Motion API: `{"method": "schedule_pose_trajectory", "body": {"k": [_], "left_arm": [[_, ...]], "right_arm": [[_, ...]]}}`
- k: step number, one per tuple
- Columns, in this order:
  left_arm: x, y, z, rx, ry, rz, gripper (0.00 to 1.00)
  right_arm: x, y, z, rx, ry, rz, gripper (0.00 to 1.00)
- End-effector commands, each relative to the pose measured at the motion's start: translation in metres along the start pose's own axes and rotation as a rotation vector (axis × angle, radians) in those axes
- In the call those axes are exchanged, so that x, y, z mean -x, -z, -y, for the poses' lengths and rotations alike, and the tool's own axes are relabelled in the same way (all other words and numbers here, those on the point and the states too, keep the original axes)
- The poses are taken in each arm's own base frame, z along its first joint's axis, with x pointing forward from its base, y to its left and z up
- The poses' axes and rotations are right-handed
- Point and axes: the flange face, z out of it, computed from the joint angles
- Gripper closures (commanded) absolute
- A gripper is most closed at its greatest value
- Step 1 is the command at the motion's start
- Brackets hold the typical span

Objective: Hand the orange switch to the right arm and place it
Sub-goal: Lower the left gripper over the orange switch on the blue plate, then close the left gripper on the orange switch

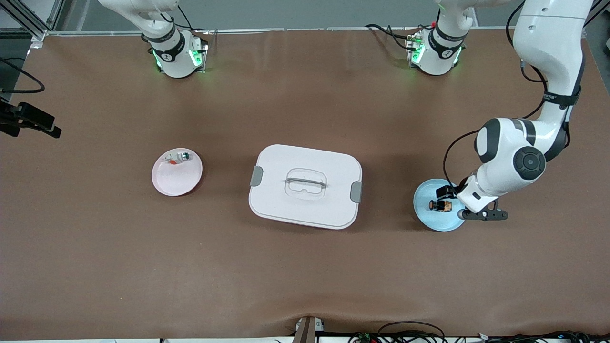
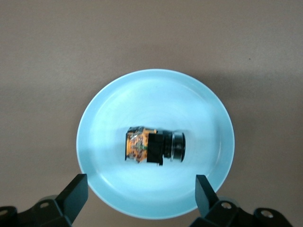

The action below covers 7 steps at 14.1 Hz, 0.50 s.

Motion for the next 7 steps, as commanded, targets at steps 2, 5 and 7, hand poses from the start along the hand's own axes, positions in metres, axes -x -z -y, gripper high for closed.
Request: {"method": "schedule_pose_trajectory", "body": {"k": [2, 5, 7], "left_arm": [[-0.006, -0.019, -0.003, 0.006, -0.004, -0.018, 0.0], [-0.007, -0.034, -0.002, 0.008, -0.003, -0.02, 0.0], [-0.007, -0.044, -0.002, 0.011, -0.002, -0.023, 0.0]], "right_arm": [[0.005, 0.004, -0.001, -0.009, -0.011, -0.008, 0.0], [0.005, 0.004, -0.001, -0.009, -0.011, -0.008, 0.0], [0.005, 0.004, -0.001, -0.01, -0.011, -0.006, 0.0]]}}
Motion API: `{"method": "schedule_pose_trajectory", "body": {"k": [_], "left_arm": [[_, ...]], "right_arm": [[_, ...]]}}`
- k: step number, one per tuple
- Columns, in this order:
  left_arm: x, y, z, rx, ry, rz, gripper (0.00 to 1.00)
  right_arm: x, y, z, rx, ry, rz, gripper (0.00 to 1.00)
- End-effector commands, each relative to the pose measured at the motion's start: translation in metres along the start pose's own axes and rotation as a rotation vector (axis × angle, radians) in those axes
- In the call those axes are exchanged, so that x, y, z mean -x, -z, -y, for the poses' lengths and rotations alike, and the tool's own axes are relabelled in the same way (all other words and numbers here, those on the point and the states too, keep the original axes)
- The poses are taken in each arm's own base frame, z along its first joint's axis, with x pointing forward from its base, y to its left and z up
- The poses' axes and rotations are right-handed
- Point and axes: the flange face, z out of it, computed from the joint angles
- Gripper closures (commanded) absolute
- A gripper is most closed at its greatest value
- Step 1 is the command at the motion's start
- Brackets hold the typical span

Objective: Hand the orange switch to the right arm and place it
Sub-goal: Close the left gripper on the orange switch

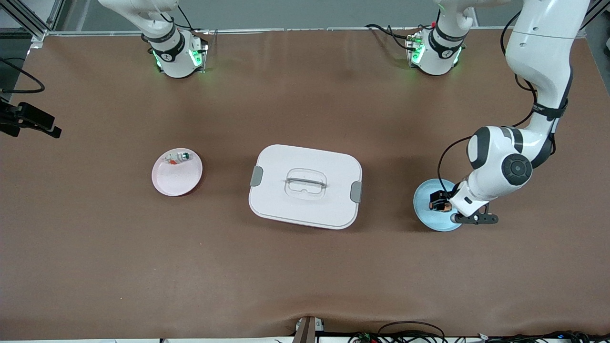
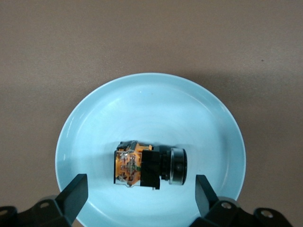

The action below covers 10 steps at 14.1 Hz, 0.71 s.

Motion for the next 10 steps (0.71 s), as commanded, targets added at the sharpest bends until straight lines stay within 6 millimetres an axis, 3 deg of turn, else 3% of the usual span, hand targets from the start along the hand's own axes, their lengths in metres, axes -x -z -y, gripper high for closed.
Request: {"method": "schedule_pose_trajectory", "body": {"k": [1, 10], "left_arm": [[-0.003, -0.015, 0.0, 0.003, 0.0, -0.003, 0.0], [-0.003, -0.038, 0.0, 0.01, 0.004, -0.016, 0.0]], "right_arm": [[0.005, 0.004, -0.001, -0.011, -0.011, -0.008, 0.0], [0.005, 0.004, -0.001, -0.011, -0.011, -0.008, 0.0]]}}
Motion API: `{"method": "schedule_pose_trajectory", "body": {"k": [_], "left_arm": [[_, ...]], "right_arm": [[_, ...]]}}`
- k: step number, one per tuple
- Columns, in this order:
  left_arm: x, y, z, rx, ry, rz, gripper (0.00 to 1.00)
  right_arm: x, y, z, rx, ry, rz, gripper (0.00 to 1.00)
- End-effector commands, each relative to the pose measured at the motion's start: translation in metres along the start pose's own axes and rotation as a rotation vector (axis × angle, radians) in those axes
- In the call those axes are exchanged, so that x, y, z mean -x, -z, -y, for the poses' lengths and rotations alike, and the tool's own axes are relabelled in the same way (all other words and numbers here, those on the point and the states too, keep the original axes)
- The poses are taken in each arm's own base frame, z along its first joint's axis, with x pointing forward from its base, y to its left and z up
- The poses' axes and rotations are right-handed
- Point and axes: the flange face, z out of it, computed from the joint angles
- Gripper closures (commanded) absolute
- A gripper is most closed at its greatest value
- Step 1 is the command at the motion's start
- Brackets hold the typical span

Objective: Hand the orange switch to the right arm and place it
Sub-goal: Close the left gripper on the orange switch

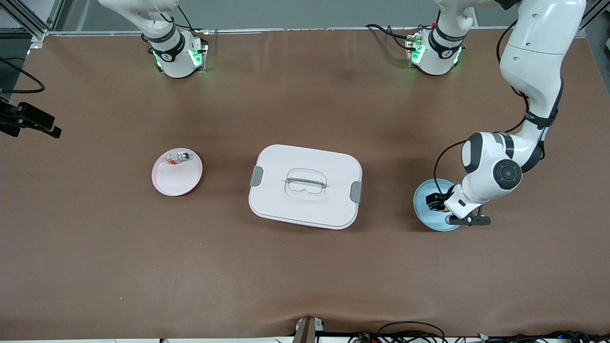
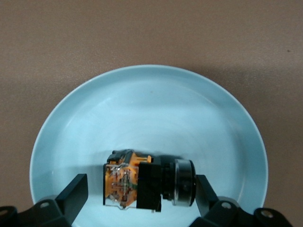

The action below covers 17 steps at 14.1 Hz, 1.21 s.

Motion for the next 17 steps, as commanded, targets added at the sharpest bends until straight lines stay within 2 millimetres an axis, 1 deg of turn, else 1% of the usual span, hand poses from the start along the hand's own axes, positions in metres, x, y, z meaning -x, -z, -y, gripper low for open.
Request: {"method": "schedule_pose_trajectory", "body": {"k": [1, 2, 3, 5, 6, 7, 9, 11, 12, 14, 17], "left_arm": [[-0.004, -0.004, -0.002, 0.003, -0.002, -0.02, 0.0], [-0.004, -0.005, -0.002, 0.003, -0.004, -0.019, 0.0], [-0.005, -0.004, -0.004, 0.003, -0.012, -0.022, 0.22], [-0.004, -0.003, -0.004, 0.003, -0.016, -0.022, 0.7], [-0.004, -0.002, -0.004, 0.003, -0.017, -0.022, 0.9], [-0.004, 0.002, -0.004, 0.003, -0.018, -0.025, 1.0], [-0.006, 0.019, -0.011, 0.009, -0.024, -0.032, 1.0], [-0.006, 0.045, -0.013, 0.006, -0.015, -0.031, 1.0], [-0.005, 0.06, -0.021, 0.012, -0.021, -0.023, 1.0], [-0.007, 0.096, -0.035, 0.017, -0.011, -0.017, 1.0], [-0.007, 0.154, -0.071, 0.023, 0.045, 0.028, 1.0]], "right_arm": [[0.005, 0.004, -0.001, -0.011, -0.011, -0.008, 0.0], [0.005, 0.004, -0.002, -0.011, -0.012, -0.008, 0.0], [0.005, 0.004, -0.002, -0.011, -0.012, -0.008, 0.0], [0.005, 0.004, -0.002, -0.011, -0.012, -0.008, 0.0], [0.005, 0.004, -0.002, -0.011, -0.012, -0.008, 0.0], [0.005, 0.004, -0.003, -0.011, -0.015, -0.008, 0.0], [0.005, 0.004, -0.003, -0.011, -0.015, -0.008, 0.0], [0.005, 0.004, -0.003, -0.011, -0.015, -0.008, 0.0], [0.004, 0.003, -0.004, -0.011, -0.017, -0.006, 0.0], [0.004, 0.003, -0.003, -0.011, -0.014, -0.008, 0.0], [0.003, 0.002, -0.004, -0.011, -0.015, -0.008, 0.0]]}}
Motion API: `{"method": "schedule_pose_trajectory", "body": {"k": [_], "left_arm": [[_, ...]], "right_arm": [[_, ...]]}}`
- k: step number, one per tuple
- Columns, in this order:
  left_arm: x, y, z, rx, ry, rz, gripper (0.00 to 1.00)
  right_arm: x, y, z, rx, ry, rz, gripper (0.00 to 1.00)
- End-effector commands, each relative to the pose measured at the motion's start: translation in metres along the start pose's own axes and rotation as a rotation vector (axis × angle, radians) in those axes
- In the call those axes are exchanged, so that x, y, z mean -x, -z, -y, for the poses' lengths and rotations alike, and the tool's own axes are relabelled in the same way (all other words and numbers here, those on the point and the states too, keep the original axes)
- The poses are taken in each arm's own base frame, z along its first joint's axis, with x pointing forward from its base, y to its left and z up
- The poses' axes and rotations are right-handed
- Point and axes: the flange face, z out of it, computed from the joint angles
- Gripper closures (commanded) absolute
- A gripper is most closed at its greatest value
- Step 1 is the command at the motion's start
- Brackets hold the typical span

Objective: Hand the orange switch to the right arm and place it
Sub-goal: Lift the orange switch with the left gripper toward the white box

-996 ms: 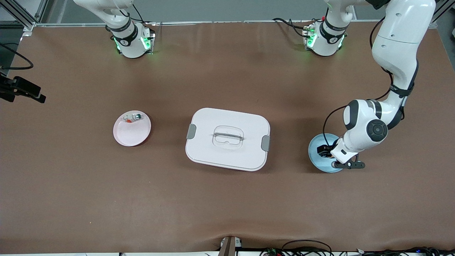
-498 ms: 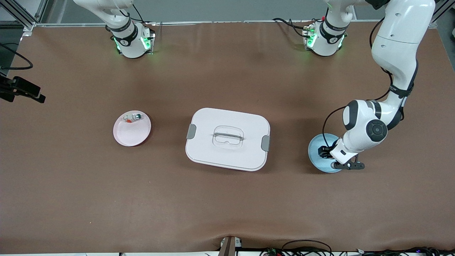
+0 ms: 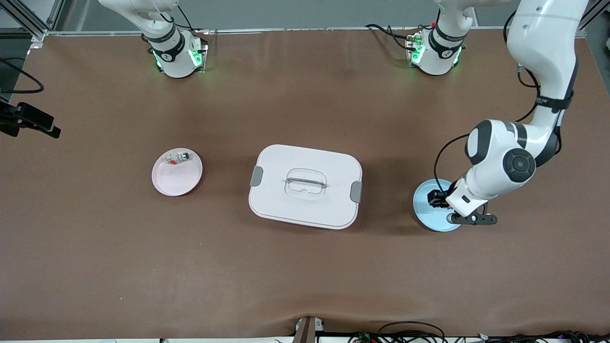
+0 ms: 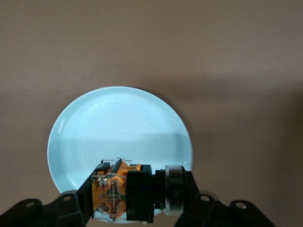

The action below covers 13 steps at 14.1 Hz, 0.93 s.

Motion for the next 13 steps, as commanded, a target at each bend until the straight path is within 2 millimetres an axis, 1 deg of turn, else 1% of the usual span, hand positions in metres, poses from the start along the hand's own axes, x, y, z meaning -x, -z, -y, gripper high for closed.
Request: {"method": "schedule_pose_trajectory", "body": {"k": [1, 3, 6, 7, 8, 10, 11, 13], "left_arm": [[0.006, 0.055, -0.031, 0.008, 0.084, 0.033, 1.0], [0.008, 0.086, -0.064, 0.02, 0.174, 0.072, 1.0], [0.013, 0.123, -0.112, 0.092, 0.366, 0.132, 1.0], [0.017, 0.133, -0.129, 0.133, 0.425, 0.155, 1.0], [0.019, 0.142, -0.141, 0.167, 0.496, 0.169, 1.0], [0.025, 0.164, -0.176, 0.225, 0.632, 0.194, 1.0], [0.027, 0.165, -0.19, 0.239, 0.695, 0.222, 1.0], [0.039, 0.178, -0.244, 0.281, 0.785, 0.276, 1.0]], "right_arm": [[0.003, 0.002, -0.002, -0.011, -0.012, -0.008, 0.0], [0.0, 0.005, -0.002, -0.012, -0.012, -0.031, 0.0], [-0.001, 0.008, -0.001, -0.012, -0.01, -0.046, 0.0], [-0.001, 0.008, -0.001, -0.012, -0.01, -0.046, 0.0], [-0.001, 0.008, -0.001, -0.012, -0.01, -0.046, 0.0], [-0.001, 0.007, -0.002, -0.01, -0.012, -0.045, 0.0], [-0.001, 0.006, 0.001, -0.01, -0.004, -0.036, 0.0], [-0.003, 0.001, 0.006, -0.016, 0.009, -0.025, 0.0]]}}
